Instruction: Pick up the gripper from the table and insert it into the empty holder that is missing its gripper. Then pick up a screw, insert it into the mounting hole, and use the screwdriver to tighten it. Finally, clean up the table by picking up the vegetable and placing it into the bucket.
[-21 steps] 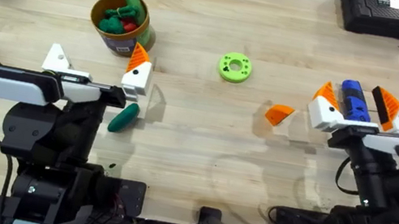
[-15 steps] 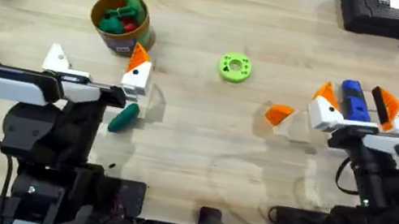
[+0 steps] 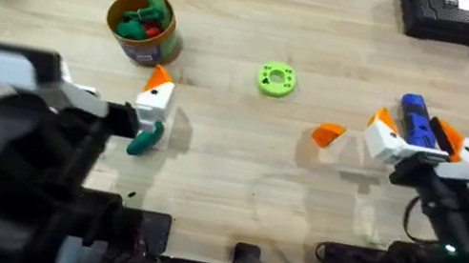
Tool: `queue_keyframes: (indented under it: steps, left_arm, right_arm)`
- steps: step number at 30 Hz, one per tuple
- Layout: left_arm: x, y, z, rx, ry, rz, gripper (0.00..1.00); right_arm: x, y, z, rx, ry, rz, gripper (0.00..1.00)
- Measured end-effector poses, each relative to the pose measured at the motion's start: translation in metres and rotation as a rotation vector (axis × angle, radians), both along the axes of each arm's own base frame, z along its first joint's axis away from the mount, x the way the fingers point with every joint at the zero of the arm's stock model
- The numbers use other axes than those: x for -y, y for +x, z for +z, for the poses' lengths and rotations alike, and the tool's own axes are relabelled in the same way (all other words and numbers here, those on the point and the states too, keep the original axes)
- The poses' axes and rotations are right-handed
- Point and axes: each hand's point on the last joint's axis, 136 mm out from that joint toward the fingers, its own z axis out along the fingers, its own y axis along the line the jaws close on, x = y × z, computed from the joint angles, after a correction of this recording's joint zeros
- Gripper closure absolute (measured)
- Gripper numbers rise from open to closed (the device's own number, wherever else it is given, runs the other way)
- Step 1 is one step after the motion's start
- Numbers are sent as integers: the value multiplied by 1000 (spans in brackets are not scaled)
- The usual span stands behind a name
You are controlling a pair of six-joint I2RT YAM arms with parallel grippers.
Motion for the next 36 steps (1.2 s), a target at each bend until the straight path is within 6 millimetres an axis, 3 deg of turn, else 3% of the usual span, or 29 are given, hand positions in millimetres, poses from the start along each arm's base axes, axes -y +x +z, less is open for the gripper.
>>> queue_keyframes:
  steps: [3, 9, 13, 17, 18, 22, 23, 27, 28, 32, 36]
  left_arm:
    - [-1, -14, 25, -122, 1, 3, 14]
    - [-2, -35, 55, -437, 9, 10, 14]
    - [-3, -30, 59, -561, 11, 12, 14]
    - [-2, -22, 45, -651, 13, 11, 14]
    - [-2, -20, 42, -667, 7, 15, 99]
    - [-3, -10, 36, -691, 8, 16, 721]
    - [-3, -7, 36, -685, 12, 15, 760]
    - [-1, 7, 41, -644, 3, 8, 139]
    - [0, 8, 41, -644, -6, 8, 49]
    - [3, 11, 39, -648, -15, -4, 14]
    - [6, 30, 47, -587, -25, -18, 14]
  right_arm:
    - [-3, -15, 15, -93, 19, 13, 12]
    - [-7, -43, 70, -216, 40, 26, 12]
    - [-7, -42, 98, -188, 42, 31, 13]
    - [-7, -43, 98, -191, 42, 31, 12]
    - [-7, -43, 98, -193, 42, 31, 12]
    - [-7, -45, 94, -209, 43, 30, 12]
    - [-7, -45, 93, -215, 43, 30, 12]
    - [-7, -49, 86, -247, 43, 29, 12]
    - [-7, -50, 84, -255, 43, 29, 12]
    - [-7, -54, 78, -287, 44, 29, 12]
    - [-7, -59, 70, -324, 44, 28, 12]
